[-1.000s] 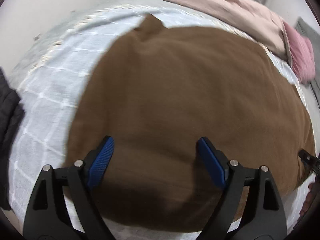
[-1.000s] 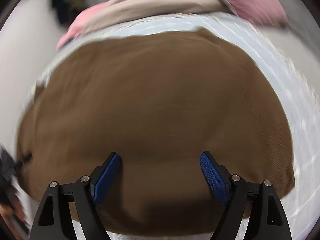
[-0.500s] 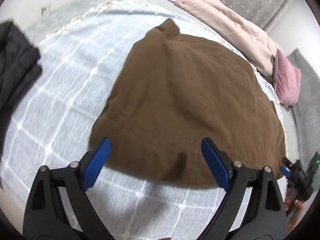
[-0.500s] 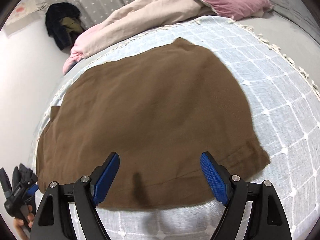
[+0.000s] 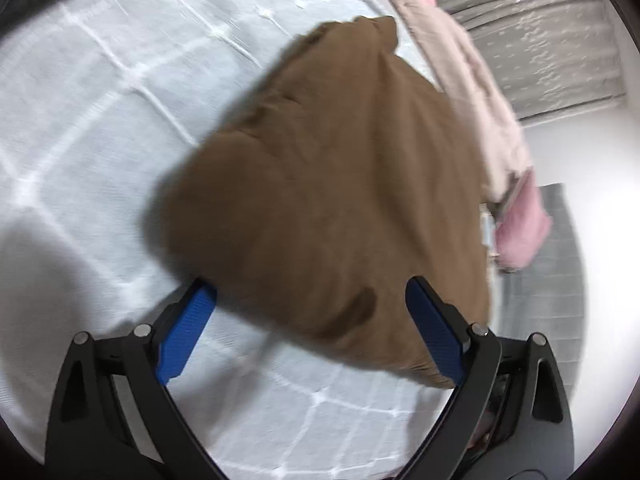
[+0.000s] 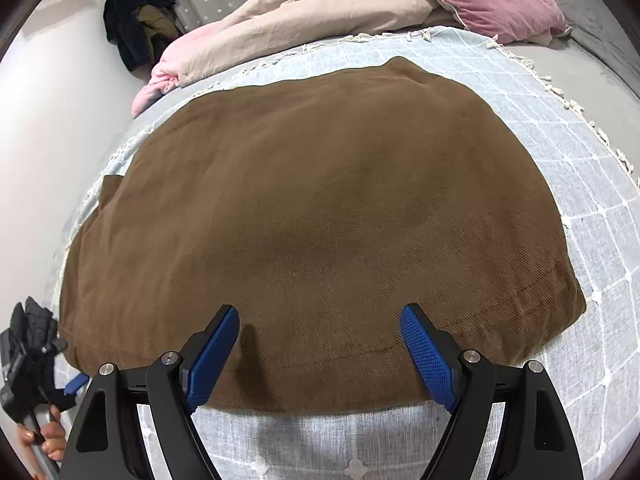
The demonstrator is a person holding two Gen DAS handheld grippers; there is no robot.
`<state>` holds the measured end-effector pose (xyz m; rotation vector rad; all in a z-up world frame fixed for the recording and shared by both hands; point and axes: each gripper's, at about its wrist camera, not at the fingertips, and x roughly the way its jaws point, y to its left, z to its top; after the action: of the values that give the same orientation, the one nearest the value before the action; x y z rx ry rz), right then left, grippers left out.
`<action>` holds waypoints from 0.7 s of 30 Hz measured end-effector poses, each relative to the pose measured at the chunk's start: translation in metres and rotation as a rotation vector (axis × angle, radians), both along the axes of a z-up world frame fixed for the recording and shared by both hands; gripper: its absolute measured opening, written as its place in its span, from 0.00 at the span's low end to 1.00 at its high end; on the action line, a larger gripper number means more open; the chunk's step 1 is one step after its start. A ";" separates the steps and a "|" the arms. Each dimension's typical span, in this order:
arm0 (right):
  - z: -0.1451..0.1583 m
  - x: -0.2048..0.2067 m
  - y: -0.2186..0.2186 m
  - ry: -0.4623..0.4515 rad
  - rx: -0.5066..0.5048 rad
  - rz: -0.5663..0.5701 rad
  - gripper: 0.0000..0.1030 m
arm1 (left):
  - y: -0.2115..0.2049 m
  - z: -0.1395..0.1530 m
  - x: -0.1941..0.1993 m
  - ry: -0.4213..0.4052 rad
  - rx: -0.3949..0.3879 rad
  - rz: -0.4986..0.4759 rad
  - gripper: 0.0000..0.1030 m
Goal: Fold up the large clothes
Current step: 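Grasp the folded coat edge with both tools and lift it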
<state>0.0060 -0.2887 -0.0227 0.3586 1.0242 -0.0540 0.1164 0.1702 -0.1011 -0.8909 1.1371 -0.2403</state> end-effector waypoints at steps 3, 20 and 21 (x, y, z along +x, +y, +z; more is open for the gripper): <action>-0.001 0.001 0.003 0.002 -0.028 0.007 0.82 | -0.004 -0.004 0.005 -0.039 -0.027 0.047 0.92; 0.017 -0.011 0.004 -0.119 0.095 0.010 0.81 | -0.035 0.013 0.001 -0.171 0.209 0.265 0.32; 0.017 -0.011 0.007 -0.124 0.110 0.021 0.81 | -0.037 0.018 -0.003 -0.201 0.237 0.265 0.28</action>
<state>-0.0050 -0.2821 -0.0057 0.4460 0.9104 0.0437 0.1139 0.1330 -0.0831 -0.7776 0.8314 0.0230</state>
